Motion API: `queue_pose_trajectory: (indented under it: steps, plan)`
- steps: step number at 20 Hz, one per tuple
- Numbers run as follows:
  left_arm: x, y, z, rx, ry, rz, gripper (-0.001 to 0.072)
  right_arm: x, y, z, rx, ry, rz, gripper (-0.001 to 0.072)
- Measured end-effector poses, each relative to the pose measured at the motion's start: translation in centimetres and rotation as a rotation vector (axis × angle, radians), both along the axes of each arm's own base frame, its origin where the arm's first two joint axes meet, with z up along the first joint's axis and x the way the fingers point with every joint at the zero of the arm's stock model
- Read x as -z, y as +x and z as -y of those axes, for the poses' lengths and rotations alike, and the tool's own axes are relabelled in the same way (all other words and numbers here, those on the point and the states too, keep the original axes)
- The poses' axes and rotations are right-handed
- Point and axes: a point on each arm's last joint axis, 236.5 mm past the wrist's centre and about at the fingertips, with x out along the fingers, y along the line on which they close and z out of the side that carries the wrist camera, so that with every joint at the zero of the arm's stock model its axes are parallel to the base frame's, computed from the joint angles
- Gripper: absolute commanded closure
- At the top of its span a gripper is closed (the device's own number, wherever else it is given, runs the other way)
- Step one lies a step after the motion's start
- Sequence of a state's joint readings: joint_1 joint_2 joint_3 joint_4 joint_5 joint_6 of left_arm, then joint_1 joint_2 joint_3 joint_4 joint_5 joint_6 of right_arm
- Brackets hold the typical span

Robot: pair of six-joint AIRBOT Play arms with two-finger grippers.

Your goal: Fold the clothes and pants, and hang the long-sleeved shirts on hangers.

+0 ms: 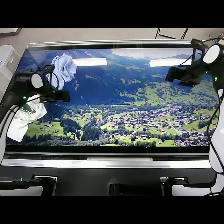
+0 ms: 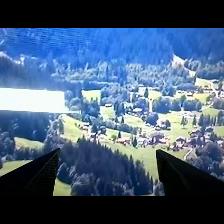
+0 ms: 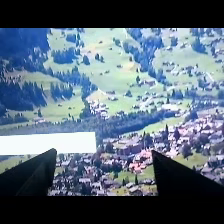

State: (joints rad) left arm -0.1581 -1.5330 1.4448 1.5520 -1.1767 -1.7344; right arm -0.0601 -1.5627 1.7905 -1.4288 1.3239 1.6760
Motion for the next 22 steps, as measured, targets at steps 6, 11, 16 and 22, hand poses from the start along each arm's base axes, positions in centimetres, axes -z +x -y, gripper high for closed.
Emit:
queue_pose_trajectory:
  steps: [6, 11, 16, 22]
  plan:
    - [-0.3, 13.1, -4.0, -0.180, -0.072, 0.308, -0.0008, -0.2, 2.8, 0.3, 0.004, -0.009, 0.100, 0.0047]
    - [2.8, 18.7, -12.1, -0.505, -0.247, 0.297, -0.0012, 2.4, 2.8, -0.2, -0.003, 0.013, 0.032, 0.0047]
    - [7.6, 19.4, -12.2, -0.639, -0.478, 0.239, -0.0008, 4.0, 2.2, -0.9, -0.022, 0.038, -0.027, 0.0047]
    - [6.1, 22.1, -8.3, -0.583, -0.625, 0.338, 0.0687, 4.5, 1.2, -1.2, -0.052, 0.039, -0.072, 0.0046]
